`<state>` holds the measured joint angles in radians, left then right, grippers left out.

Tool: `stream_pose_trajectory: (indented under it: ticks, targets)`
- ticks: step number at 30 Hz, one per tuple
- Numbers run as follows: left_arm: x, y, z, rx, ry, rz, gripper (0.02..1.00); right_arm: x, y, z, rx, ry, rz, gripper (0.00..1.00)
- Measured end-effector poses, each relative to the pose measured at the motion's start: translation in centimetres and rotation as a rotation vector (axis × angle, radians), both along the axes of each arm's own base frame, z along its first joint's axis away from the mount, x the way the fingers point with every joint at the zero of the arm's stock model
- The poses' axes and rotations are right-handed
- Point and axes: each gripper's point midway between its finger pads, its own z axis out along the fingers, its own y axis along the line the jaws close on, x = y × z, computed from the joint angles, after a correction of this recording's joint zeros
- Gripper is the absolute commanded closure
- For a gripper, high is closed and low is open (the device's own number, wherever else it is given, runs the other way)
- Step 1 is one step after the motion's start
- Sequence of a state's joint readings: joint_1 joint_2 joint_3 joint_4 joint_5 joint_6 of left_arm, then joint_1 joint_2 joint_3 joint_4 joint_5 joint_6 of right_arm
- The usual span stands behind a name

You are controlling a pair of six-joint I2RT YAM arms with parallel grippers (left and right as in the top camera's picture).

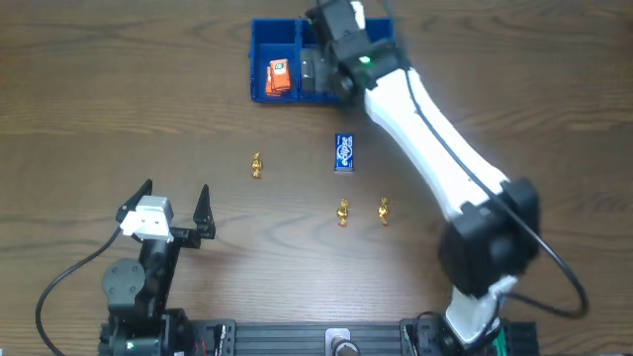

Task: Sort Candies Into Trays

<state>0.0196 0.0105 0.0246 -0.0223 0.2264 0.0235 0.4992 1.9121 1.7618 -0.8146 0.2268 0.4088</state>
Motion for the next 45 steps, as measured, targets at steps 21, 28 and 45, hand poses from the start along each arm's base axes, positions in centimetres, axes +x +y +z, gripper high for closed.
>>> stream_pose_trajectory:
  ticks: [21,28,45]
  targets:
    - [0.0,0.0,0.0,0.0,0.0,0.0,0.02,-9.0,-0.9,-14.9,-0.03,0.361,-0.05,0.001]
    - [0.0,0.0,0.0,0.0,0.0,0.0,0.02,-9.3,-1.1,-17.4,-0.049,0.406,-0.068,0.031]
    - [0.0,0.0,0.0,0.0,0.0,0.0,0.023,-8.8,-0.8,-18.6,-0.03,0.407,-0.097,0.301]
